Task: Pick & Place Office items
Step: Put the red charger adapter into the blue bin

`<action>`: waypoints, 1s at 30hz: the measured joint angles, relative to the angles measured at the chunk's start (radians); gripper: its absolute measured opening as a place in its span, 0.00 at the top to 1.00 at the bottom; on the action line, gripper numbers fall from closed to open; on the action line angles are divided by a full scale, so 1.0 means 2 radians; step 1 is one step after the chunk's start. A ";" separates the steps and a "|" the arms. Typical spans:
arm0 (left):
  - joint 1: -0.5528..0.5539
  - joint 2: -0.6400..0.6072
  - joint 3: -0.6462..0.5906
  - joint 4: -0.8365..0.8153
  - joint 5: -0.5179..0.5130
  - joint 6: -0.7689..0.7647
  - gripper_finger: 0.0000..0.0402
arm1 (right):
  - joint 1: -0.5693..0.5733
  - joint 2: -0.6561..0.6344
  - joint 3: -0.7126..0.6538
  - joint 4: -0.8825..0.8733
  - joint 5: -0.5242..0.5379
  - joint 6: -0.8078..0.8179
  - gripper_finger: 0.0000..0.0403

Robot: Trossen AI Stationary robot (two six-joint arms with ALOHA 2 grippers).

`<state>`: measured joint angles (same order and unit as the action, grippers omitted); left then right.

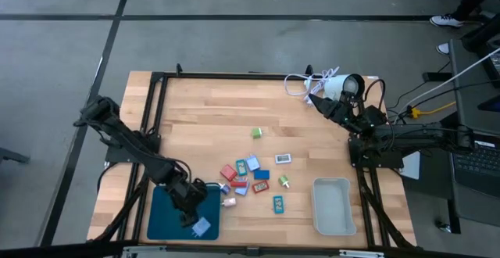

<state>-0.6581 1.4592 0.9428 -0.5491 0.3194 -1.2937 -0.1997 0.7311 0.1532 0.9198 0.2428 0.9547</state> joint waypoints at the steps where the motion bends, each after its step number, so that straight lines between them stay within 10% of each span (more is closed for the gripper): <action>1: 0.001 -0.009 0.000 -0.001 -0.004 -0.002 0.40 | 0.000 0.000 0.000 0.000 0.000 0.000 0.30; 13: 0.096 -0.147 0.001 -0.088 -0.138 0.082 0.39 | 0.000 0.000 0.000 0.001 0.000 0.000 0.30; 30: 0.319 -0.072 0.001 -0.085 -0.056 0.519 0.27 | 0.000 0.000 0.000 0.004 0.006 0.004 0.30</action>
<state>-0.0204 1.3157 0.9441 -0.7186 0.2081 -0.2551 -0.1997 0.7311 0.1532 0.9272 0.2543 0.9619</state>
